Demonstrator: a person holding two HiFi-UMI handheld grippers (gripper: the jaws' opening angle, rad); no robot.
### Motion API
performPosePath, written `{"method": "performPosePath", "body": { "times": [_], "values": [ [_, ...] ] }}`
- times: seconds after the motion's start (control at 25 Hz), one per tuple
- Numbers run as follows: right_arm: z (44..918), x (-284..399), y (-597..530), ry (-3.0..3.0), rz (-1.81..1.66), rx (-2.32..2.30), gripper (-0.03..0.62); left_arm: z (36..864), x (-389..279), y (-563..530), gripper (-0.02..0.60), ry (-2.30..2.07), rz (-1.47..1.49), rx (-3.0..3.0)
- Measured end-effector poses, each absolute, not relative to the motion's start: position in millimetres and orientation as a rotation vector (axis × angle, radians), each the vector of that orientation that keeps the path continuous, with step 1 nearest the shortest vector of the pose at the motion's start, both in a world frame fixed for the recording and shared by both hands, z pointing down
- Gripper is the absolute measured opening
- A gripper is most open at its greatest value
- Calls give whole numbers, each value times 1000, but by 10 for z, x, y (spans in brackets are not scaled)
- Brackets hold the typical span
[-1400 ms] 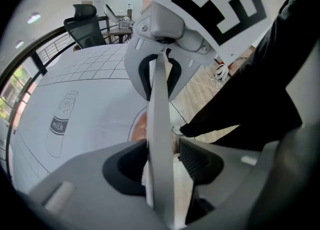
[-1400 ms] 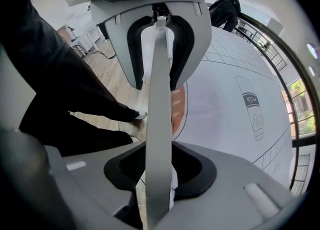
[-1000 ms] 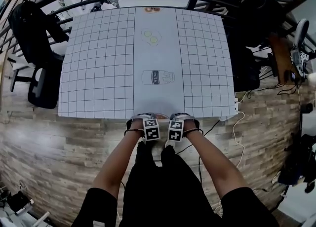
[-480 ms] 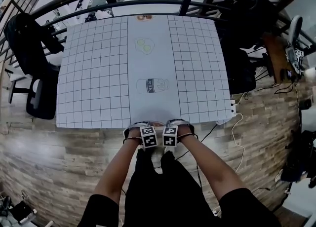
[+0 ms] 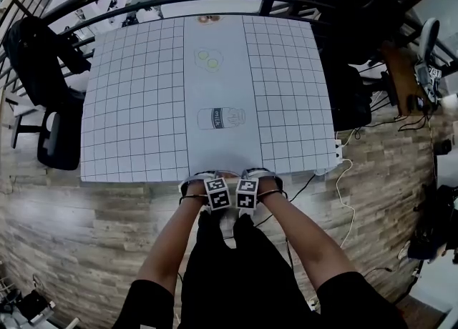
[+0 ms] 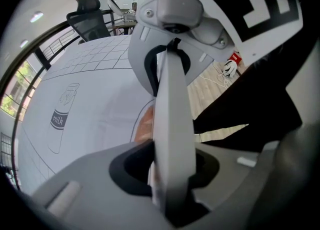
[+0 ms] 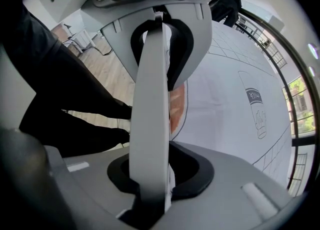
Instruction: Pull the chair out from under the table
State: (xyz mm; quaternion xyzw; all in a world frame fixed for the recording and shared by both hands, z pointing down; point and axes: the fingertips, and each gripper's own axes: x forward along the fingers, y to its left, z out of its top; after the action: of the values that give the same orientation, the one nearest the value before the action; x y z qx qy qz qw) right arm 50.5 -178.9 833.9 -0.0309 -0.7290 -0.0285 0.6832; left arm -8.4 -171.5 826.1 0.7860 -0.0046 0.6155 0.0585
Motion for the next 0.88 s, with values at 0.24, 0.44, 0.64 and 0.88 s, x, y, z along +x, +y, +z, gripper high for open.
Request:
{"method": "performPosePath", "body": {
  "times": [0.24,0.44,0.64,0.88],
  "values": [
    [8328,501,-1799,-1638,-87,-34,58,8267,-99,-1736,85,-60,1927,2431],
    [8319,521,-1803,-1633,-92,-23,69,8258,-84,-1730,81,-67,1910,2412],
    [8326,509,-1749,-1633,-92,-17,69,8249,-93,-1677,81,-62,1881,2394],
    [8313,529,-1676,-1631,-100,-30,69,8225,-69,-1595,86,-84,1851,2376]
  ]
}}
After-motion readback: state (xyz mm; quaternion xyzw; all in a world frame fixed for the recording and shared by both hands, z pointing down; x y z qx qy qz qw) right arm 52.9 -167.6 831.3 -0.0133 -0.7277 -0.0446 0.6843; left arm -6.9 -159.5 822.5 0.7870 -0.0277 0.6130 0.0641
